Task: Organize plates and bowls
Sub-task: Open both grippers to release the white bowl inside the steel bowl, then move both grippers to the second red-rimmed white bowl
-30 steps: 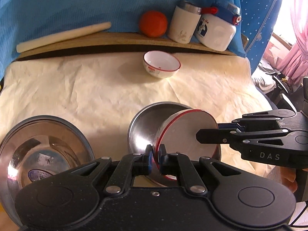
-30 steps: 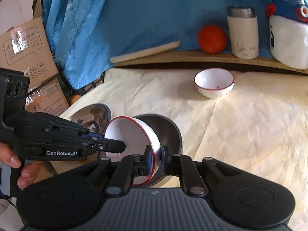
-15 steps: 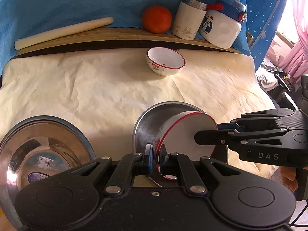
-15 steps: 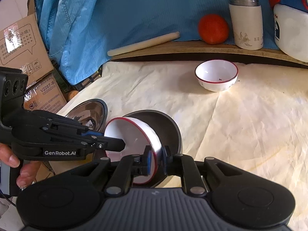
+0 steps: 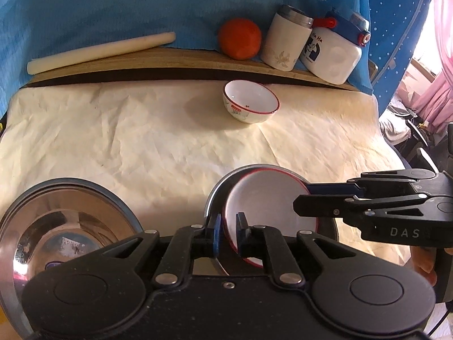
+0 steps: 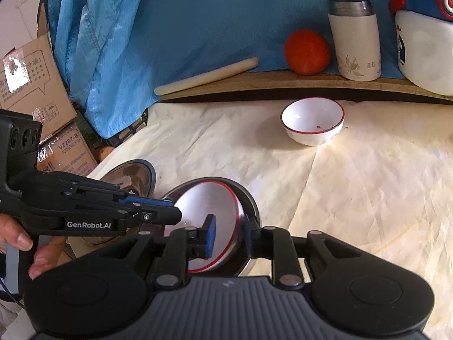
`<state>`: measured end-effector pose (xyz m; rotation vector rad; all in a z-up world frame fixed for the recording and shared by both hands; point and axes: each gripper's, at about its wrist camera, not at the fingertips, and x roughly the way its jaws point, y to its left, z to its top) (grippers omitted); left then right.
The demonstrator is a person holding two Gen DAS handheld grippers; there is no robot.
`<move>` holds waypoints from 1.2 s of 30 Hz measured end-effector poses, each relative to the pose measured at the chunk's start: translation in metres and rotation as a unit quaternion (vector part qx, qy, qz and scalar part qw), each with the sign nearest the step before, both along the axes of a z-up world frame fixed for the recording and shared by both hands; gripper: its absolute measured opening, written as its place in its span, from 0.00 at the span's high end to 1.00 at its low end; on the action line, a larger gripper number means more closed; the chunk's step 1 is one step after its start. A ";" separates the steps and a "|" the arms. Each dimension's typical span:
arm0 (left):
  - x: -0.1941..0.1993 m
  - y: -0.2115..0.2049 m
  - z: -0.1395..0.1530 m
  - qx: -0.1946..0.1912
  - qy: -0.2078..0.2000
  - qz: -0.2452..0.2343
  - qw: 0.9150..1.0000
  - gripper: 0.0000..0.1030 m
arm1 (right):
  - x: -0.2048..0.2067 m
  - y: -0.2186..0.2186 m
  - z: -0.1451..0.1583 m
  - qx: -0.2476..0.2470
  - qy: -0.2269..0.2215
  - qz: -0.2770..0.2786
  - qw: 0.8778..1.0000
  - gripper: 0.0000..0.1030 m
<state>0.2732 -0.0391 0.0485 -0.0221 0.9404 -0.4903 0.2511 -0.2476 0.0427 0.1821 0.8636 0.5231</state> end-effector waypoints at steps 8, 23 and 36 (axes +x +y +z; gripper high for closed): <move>0.002 0.002 0.004 -0.018 -0.005 0.006 1.000 0.82 | -0.010 -0.004 0.014 0.004 -0.043 0.002 0.999 0.44; 0.037 -0.005 0.016 -0.058 -0.029 0.042 0.997 0.36 | 0.018 -0.051 0.008 0.028 -0.058 -0.052 0.997 0.13; 0.099 -0.023 0.004 -0.071 -0.024 0.097 0.992 0.03 | 0.074 -0.084 -0.008 0.028 -0.054 -0.112 0.992 0.01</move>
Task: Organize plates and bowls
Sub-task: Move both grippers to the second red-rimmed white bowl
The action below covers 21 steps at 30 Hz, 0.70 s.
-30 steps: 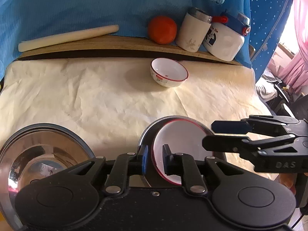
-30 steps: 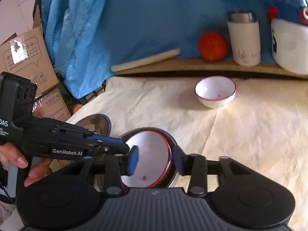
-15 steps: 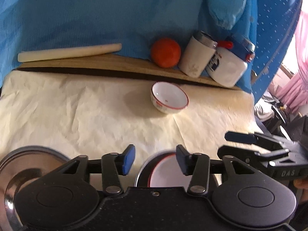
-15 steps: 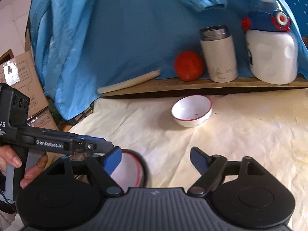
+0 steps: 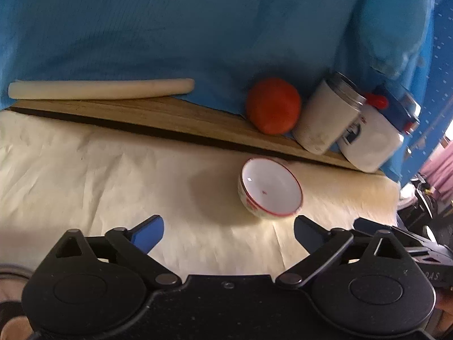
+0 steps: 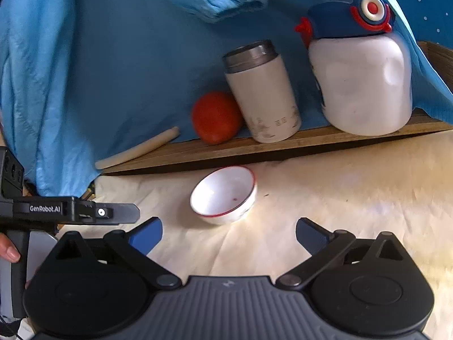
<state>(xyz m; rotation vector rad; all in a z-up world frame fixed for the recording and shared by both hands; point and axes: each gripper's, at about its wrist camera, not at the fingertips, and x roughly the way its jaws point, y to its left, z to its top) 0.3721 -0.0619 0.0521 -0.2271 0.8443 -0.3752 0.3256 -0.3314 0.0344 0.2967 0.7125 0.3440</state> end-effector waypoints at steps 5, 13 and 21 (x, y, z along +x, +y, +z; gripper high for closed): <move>0.022 -0.006 -0.006 0.001 0.003 0.012 1.000 0.01 | 0.021 0.002 -0.003 -0.020 0.000 -0.003 1.000 0.01; 0.046 -0.017 -0.014 0.003 0.006 0.020 1.000 0.01 | 0.043 0.003 -0.016 -0.055 -0.019 -0.031 0.998 0.01; 0.060 -0.024 -0.026 -0.001 0.015 0.020 1.000 0.01 | 0.048 0.003 -0.025 -0.052 -0.033 -0.032 0.998 0.01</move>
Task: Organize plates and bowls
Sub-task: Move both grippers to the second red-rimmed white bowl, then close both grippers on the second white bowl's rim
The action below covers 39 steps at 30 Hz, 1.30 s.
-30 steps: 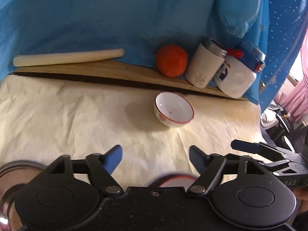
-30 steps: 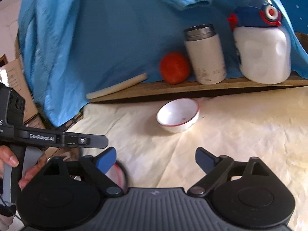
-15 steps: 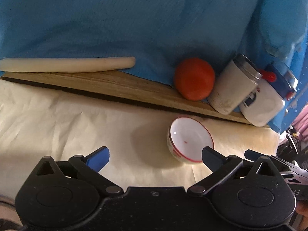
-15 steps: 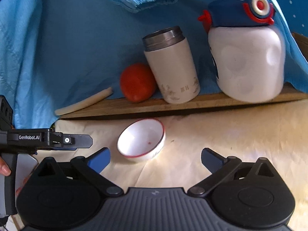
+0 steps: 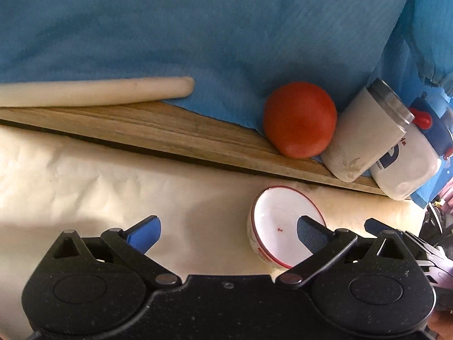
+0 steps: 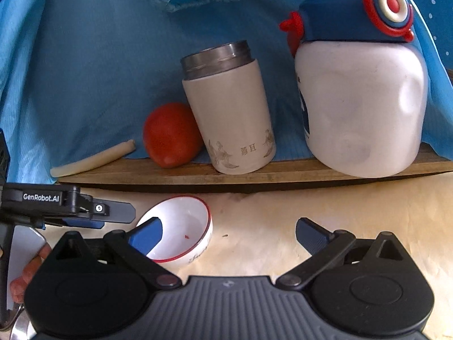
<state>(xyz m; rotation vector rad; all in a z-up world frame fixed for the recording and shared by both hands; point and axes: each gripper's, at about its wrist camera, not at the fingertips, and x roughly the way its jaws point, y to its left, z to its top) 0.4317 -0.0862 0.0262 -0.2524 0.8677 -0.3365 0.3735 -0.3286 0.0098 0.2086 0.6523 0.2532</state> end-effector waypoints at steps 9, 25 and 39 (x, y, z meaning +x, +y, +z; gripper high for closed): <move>0.005 0.000 -0.009 -0.005 0.016 -0.004 1.000 0.01 | 0.010 0.007 -0.013 0.003 0.023 0.008 1.000 0.10; 0.008 0.005 -0.016 -0.016 0.026 -0.011 0.999 0.15 | 0.010 0.006 -0.019 0.031 0.029 0.016 0.999 0.43; 0.003 -0.001 -0.013 -0.014 0.017 -0.067 0.997 0.66 | 0.009 0.014 -0.022 0.050 0.023 0.045 0.997 0.63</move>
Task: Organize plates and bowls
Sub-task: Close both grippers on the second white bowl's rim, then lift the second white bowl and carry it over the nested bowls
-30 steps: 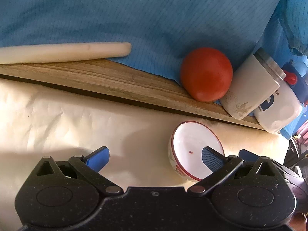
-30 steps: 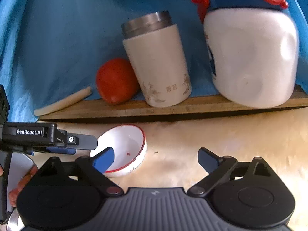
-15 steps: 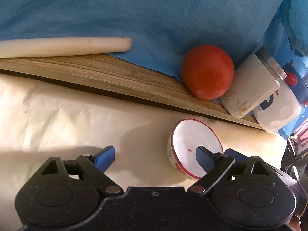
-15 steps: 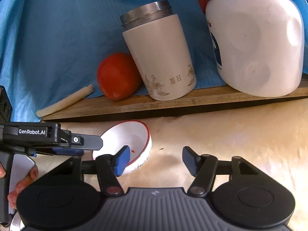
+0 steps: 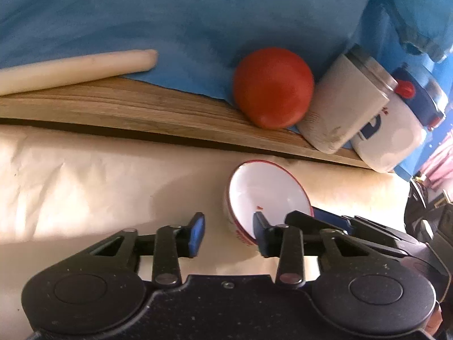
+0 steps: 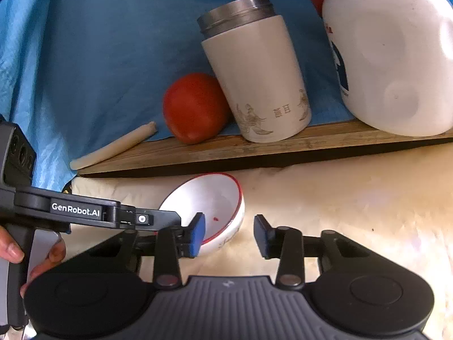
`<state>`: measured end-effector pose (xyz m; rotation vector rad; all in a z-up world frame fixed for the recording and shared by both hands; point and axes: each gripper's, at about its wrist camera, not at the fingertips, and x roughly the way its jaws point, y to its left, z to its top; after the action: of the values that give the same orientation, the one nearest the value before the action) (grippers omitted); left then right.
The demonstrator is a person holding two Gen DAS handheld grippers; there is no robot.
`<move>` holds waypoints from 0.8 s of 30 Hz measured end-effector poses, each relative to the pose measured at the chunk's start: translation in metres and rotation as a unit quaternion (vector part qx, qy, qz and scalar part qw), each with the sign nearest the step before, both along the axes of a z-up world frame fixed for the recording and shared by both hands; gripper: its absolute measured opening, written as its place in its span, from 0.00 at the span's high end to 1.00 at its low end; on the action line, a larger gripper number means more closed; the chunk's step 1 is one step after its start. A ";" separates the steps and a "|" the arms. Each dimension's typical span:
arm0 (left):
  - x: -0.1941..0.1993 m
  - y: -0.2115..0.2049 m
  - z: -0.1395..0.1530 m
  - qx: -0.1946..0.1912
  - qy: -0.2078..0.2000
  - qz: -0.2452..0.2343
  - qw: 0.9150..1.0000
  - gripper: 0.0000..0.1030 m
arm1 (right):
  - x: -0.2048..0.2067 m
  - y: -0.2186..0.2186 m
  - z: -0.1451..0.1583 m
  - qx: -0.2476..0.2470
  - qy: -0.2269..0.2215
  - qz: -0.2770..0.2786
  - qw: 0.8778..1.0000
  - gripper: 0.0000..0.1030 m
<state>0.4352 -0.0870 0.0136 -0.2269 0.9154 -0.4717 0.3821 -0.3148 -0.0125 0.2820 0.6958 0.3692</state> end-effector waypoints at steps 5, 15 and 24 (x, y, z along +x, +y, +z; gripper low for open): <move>-0.005 -0.006 0.003 0.002 -0.003 -0.016 1.000 0.77 | 0.000 0.002 0.000 -0.002 0.002 0.004 1.000 0.71; -0.016 -0.012 0.008 0.016 -0.010 -0.019 1.000 0.83 | -0.003 0.006 -0.001 -0.017 0.008 0.003 1.000 0.83; -0.028 -0.026 0.011 0.036 -0.020 -0.010 0.999 0.87 | -0.011 0.010 0.004 -0.032 0.000 0.003 0.999 0.91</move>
<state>0.4072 -0.1130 0.0249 -0.1429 0.8951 -0.4585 0.3706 -0.3046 -0.0088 0.2198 0.7066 0.3524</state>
